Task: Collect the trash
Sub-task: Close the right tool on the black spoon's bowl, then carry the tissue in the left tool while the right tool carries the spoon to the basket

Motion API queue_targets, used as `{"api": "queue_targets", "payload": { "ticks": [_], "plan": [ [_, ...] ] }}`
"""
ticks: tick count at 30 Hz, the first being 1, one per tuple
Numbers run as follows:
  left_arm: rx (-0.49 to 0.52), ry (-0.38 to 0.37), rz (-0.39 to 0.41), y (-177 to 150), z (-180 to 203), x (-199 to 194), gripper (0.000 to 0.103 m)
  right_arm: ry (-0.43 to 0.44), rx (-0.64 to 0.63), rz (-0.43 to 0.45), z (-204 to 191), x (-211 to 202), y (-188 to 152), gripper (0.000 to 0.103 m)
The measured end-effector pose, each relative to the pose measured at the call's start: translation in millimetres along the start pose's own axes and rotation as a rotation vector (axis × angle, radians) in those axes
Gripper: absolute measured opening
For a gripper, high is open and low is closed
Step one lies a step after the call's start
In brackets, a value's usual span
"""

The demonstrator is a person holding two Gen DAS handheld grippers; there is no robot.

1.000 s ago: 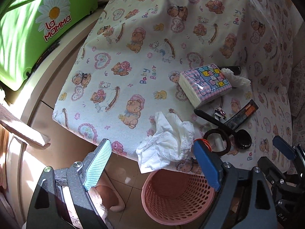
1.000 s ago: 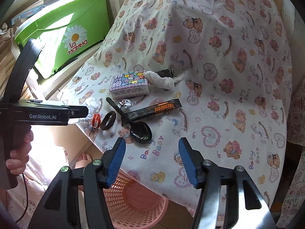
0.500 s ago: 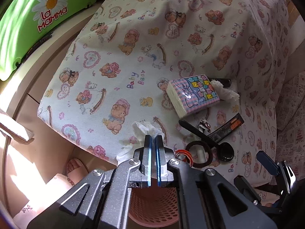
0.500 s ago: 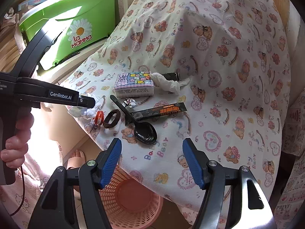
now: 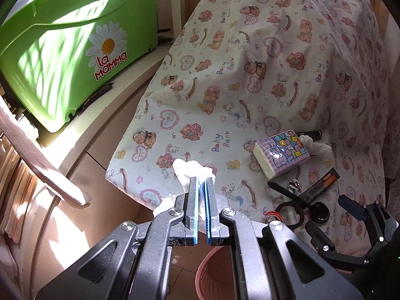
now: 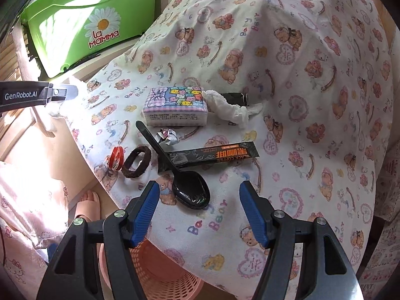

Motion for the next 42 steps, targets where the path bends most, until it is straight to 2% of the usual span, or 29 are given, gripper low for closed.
{"api": "queue_targets", "payload": {
  "ticks": [3,6,14,21,23,27,32,34,38,42],
  "plan": [
    [0.009,-0.004,-0.003,-2.4,0.4,-0.3,0.004,-0.051,0.03,0.017,0.1,2.7,3.1,0.067],
    [0.009,-0.007,-0.009,-3.6,-0.7,1.6,0.004,-0.063,0.039,0.021,2.4,3.5,3.6,0.059],
    [0.013,-0.004,-0.002,-3.5,-2.0,0.9,0.004,-0.024,0.023,0.013,-2.8,5.8,-3.4,0.036],
    [0.022,-0.024,-0.01,-8.0,-1.4,-1.6,0.004,0.028,0.093,0.036,7.0,-10.4,-6.5,0.034],
    [0.018,-0.049,-0.022,-8.7,-0.6,-0.4,0.004,0.027,0.102,0.044,9.0,-18.1,-7.4,0.034],
    [-0.017,-0.126,-0.068,-12.9,1.5,2.9,0.004,0.036,0.138,0.048,10.8,-35.5,-14.1,0.034],
    [-0.044,-0.275,-0.139,-29.5,7.0,-6.8,0.004,0.075,0.201,0.084,8.3,-67.0,-22.4,0.035],
    [-0.056,-0.313,-0.17,-35.7,9.9,-11.4,0.004,0.082,0.216,0.095,5.5,-78.4,-29.1,0.035],
    [-0.055,-0.326,-0.187,-49.3,15.9,-25.7,0.004,0.134,0.278,0.083,-0.5,-93.2,-47.6,0.035],
    [-0.02,-0.327,-0.181,-67.8,25.9,-30.7,0.004,0.161,0.272,0.068,-13.7,-100.7,-64.3,0.035]
  ]
}}
Point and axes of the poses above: each gripper's, at about its wrist camera, not at the fingertips, and x roughly the way its jaws point, z to its right, y to its top, the point moved 5 cm from there along x, roughly the way its jaws point, and after that the axes turned 2 degrees about y, right-handed, at the moved point
